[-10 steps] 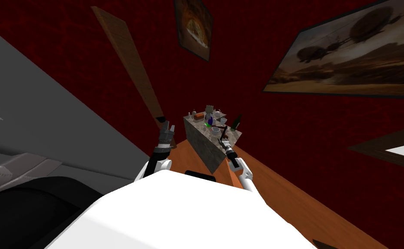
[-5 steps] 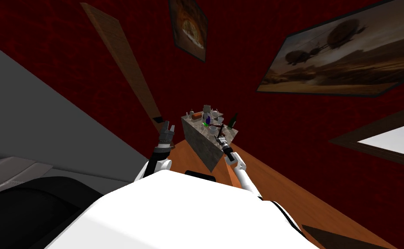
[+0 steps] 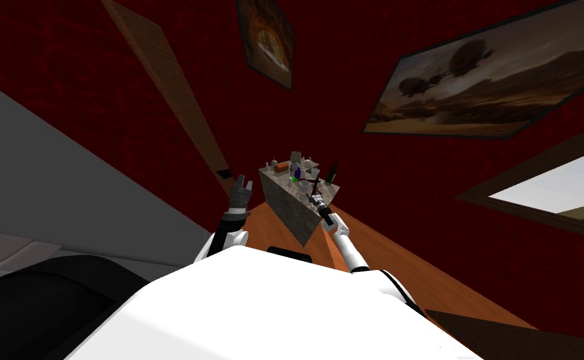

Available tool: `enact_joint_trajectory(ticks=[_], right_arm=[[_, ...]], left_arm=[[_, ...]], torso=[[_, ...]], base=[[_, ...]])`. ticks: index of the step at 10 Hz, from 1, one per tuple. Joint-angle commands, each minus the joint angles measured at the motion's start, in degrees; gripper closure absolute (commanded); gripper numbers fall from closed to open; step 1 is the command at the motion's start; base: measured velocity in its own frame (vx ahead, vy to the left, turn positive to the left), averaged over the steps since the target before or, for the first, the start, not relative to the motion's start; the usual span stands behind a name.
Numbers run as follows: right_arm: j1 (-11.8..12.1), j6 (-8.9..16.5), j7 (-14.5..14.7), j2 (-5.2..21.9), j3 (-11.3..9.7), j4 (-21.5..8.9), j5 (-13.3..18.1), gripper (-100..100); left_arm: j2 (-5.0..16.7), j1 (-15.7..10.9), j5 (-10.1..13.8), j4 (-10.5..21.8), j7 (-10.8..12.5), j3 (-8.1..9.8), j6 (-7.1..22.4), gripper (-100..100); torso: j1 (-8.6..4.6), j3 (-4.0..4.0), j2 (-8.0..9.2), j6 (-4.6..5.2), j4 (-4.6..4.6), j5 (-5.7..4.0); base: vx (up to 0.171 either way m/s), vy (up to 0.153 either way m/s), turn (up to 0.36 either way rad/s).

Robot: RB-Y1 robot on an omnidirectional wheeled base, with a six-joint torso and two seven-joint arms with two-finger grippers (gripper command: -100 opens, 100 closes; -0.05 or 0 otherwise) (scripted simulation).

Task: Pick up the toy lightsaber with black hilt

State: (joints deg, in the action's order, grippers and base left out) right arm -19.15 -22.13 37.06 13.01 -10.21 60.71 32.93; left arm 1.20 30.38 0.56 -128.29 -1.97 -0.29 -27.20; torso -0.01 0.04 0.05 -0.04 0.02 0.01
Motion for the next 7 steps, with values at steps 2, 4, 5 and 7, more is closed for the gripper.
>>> enact_joint_trajectory(ticks=[2,4,5,7], right_arm=[[-4.2,-0.2,0.4,-1.1,-2.1,-3.8,0.2,-100],[-7.2,-0.2,0.4,-1.1,-2.1,-6.4,0.2,-100],[-7.5,-0.2,0.4,-1.1,-2.1,-6.8,0.2,-100],[-11.0,-0.3,0.8,-2.2,-4.3,-9.8,0.4,-100]], left_arm=[[0.0,0.0,0.0,0.0,0.0,0.01,0.0,0],[0.0,0.0,0.0,0.0,0.0,0.00,0.0,0],[0.0,0.0,0.0,0.0,0.0,0.00,0.0,0],[0.0,0.0,0.0,0.0,0.0,0.01,0.0,0]], torso=[[-0.09,0.03,0.08,0.08,0.00,-0.02],[-0.03,0.04,0.07,-0.01,0.01,-0.01],[-0.01,0.00,0.01,0.00,0.00,0.00],[-0.13,0.04,0.09,0.07,0.00,-0.03]], base=[[-0.042,-0.023,-0.247],[-0.019,-0.012,0.033],[0.000,0.000,0.000],[-0.050,-0.037,-0.230]])
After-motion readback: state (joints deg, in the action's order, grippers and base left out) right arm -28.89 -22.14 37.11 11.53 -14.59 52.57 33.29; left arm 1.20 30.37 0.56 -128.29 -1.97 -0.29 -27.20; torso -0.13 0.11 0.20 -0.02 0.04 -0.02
